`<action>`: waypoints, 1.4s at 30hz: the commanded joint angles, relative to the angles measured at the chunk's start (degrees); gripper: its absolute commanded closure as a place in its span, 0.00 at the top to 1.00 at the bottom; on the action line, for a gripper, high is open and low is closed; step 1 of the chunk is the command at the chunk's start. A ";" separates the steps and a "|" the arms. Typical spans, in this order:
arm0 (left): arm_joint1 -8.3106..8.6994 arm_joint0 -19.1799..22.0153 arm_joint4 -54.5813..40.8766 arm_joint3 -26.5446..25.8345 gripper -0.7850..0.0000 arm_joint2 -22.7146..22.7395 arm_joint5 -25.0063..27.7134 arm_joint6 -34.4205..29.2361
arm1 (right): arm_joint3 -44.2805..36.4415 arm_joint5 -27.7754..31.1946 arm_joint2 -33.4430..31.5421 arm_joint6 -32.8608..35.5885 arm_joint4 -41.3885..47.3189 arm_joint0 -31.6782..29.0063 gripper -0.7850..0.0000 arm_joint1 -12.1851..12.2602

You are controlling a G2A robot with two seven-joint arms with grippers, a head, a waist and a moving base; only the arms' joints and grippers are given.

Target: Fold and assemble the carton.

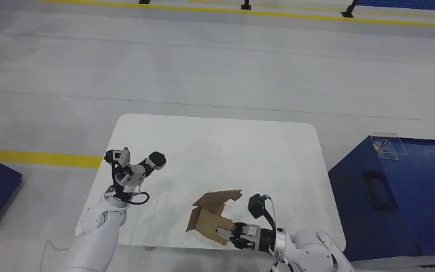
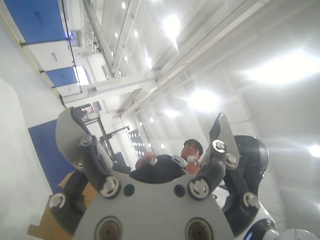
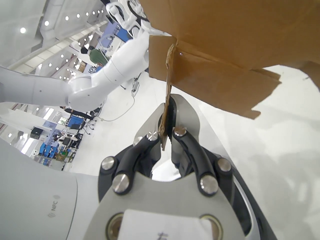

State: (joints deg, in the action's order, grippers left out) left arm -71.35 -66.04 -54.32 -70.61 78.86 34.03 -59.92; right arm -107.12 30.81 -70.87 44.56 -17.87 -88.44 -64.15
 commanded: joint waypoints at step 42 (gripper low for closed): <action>5.86 -0.38 30.61 -8.48 1.00 6.42 -20.99 -19.58 | -8.53 -3.22 -4.07 5.89 7.86 -3.68 0.00 2.78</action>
State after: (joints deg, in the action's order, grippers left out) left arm -66.32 -64.51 -34.63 -74.27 82.89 12.96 -81.39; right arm -115.72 27.30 -74.85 49.91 -10.21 -92.04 -61.47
